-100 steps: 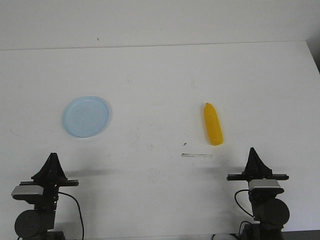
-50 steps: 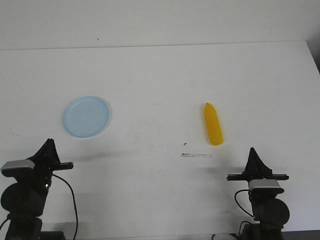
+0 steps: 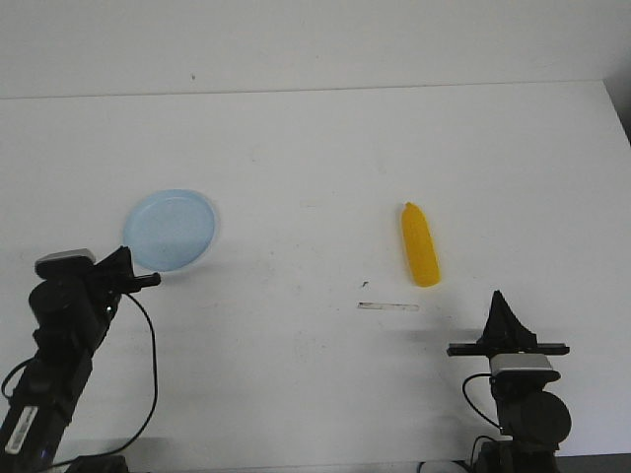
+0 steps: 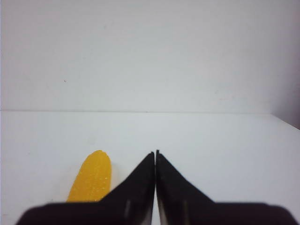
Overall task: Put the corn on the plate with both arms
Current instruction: 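Reach the left gripper to the plate's rim nearest the robot's left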
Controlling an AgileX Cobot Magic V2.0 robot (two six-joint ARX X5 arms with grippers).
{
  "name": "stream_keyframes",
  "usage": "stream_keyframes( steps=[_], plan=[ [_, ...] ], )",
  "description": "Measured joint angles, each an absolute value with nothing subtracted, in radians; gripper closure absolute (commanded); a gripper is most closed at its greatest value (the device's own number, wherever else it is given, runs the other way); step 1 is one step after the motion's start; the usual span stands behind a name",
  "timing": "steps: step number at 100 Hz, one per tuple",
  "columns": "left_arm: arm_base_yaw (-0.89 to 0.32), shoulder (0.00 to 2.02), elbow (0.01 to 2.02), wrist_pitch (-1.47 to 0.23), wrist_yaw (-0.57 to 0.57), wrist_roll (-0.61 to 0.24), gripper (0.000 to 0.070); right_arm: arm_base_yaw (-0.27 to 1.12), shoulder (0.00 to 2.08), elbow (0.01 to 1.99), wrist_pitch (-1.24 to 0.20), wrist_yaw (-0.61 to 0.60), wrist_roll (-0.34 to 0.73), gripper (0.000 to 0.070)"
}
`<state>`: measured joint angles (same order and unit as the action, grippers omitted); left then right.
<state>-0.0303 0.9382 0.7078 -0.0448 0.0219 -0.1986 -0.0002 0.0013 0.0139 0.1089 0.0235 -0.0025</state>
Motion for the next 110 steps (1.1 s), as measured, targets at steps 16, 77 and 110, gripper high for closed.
stream_keyframes(
  steps=[16,77,110],
  plan=[
    [-0.010,1.122,0.900,-0.194,0.026,-0.199,0.0698,0.000,0.001,0.014,0.109,0.023,-0.002,0.0696],
    [0.313,1.662,1.286,-0.564,0.471,-0.274,0.0512,0.000,0.001,0.014,0.109,0.023,-0.002,0.0696],
    [0.322,1.750,1.286,-0.529,0.471,-0.281,0.0478,0.000,0.001,0.014,0.109,0.023,-0.002,0.0696]
  ],
)
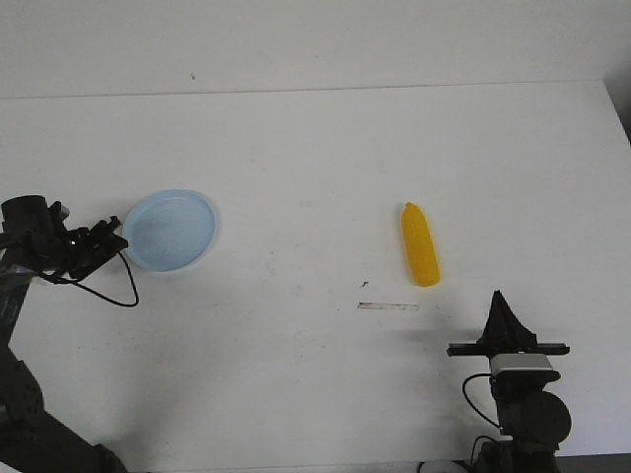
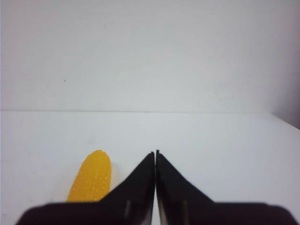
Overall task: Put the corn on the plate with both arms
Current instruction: 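Reach the left gripper to the plate's rim nearest the robot's left, then push the plate with the left gripper toward the table center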
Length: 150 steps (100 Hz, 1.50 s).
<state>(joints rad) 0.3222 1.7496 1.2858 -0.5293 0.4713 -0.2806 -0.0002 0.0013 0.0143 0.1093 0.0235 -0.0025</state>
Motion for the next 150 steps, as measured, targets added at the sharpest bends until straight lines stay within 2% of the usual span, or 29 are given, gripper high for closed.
stream_keyframes(
  steps=[48,70,74,85,123,150],
  plan=[
    [0.283,1.809,1.286,-0.492,0.474,-0.281,0.0479,0.000,0.001,0.014,0.109,0.023,-0.002,0.0696],
    [0.259,1.827,1.286,-0.463,0.477,-0.315,0.0505,0.000,0.001,0.014,0.109,0.023,-0.002,0.0696],
    [0.256,1.828,1.287,-0.462,0.477,-0.316,0.0527,0.000,0.001,0.014,0.109,0.023,-0.002,0.0696],
    [0.250,1.832,1.287,-0.462,0.477,-0.318,0.0700,0.000,0.001,0.014,0.109,0.023,-0.002,0.0696],
    [0.236,1.829,1.287,-0.477,0.474,-0.355,0.0699,0.000,0.001,0.014,0.109,0.023,-0.002,0.0696],
    [0.132,1.666,1.288,-0.473,0.474,-0.359,0.0699,0.000,0.001,0.014,0.109,0.023,-0.002,0.0696]
  ],
)
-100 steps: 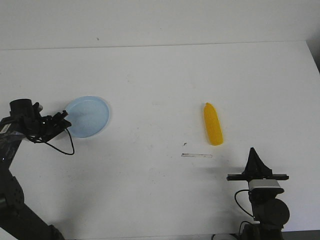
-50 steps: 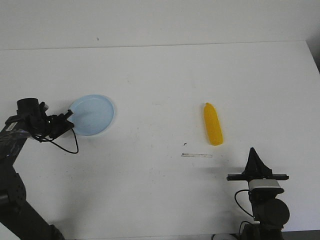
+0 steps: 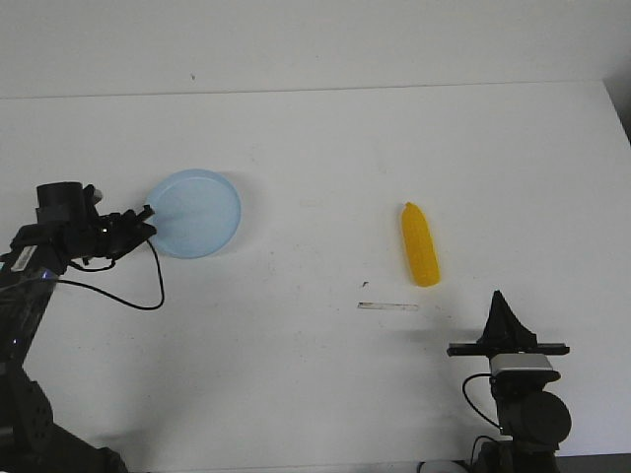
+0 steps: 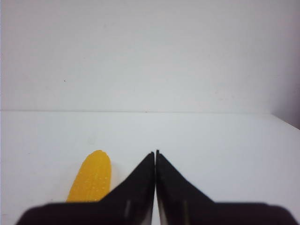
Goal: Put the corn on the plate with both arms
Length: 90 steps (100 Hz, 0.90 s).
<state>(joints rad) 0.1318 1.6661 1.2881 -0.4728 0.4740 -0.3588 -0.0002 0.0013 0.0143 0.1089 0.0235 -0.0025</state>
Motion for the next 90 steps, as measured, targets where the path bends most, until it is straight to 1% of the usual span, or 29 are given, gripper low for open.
stream_keyframes(
  steps=[49,61,75,79,90],
  plan=[
    [-0.295,1.727,1.289,-0.471,0.474,-0.358,0.0699,0.000,0.001,0.014,0.109,0.023,-0.002,0.0696],
    [-0.359,1.750,1.289,-0.455,0.474,-0.358,0.0699,0.000,0.001,0.014,0.109,0.023,-0.002,0.0696],
    [-0.390,1.776,1.289,-0.447,0.474,-0.358,0.0695,0.000,0.001,0.014,0.109,0.023,-0.002,0.0696],
    [-0.393,1.785,1.289,-0.448,0.473,-0.358,0.0679,0.000,0.001,0.014,0.109,0.023,-0.002,0.0696],
    [-0.398,1.794,1.289,-0.450,0.461,-0.359,0.0564,0.000,0.001,0.014,0.109,0.023,-0.002,0.0696]
  ],
)
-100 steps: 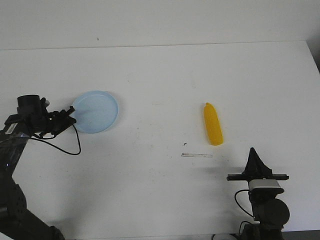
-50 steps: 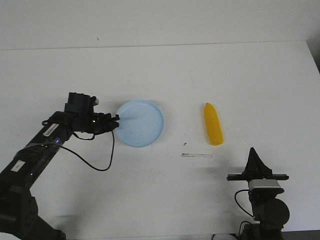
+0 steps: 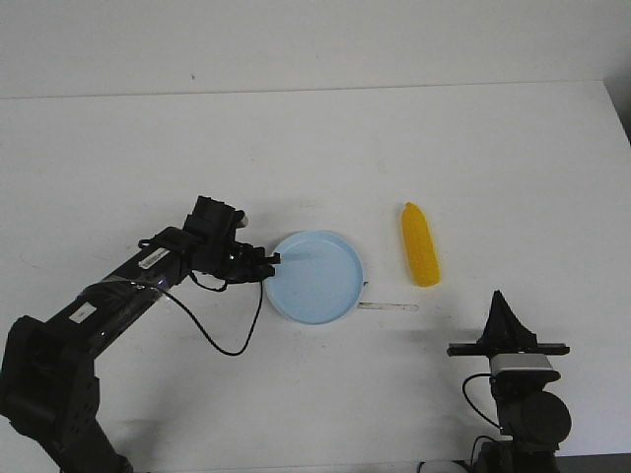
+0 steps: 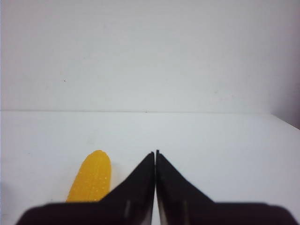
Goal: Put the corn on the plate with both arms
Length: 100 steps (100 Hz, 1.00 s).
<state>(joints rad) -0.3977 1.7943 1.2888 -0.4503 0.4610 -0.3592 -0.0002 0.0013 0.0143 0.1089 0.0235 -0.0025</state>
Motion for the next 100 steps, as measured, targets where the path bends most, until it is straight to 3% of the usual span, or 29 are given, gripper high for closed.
stream_keyframes(
  steps=[41,50,61,86,100],
  plan=[
    [-0.348,1.737,1.288,-0.450,0.459,-0.359,0.0569,0.000,0.001,0.014,0.109,0.023,-0.002,0.0696],
    [-0.316,1.663,1.288,-0.448,0.459,-0.357,0.0597,0.000,0.001,0.014,0.109,0.023,-0.002,0.0696],
    [-0.273,1.576,1.287,-0.427,0.441,-0.332,0.0694,0.000,0.001,0.014,0.109,0.023,-0.002,0.0696],
    [-0.219,1.328,1.081,-0.153,0.181,-0.195,0.0700,0.000,0.001,0.014,0.109,0.023,-0.002,0.0696],
    [-0.164,1.159,0.880,0.072,0.124,-0.159,0.0699,0.000,0.001,0.014,0.109,0.023,-0.002,0.0696]
  ],
)
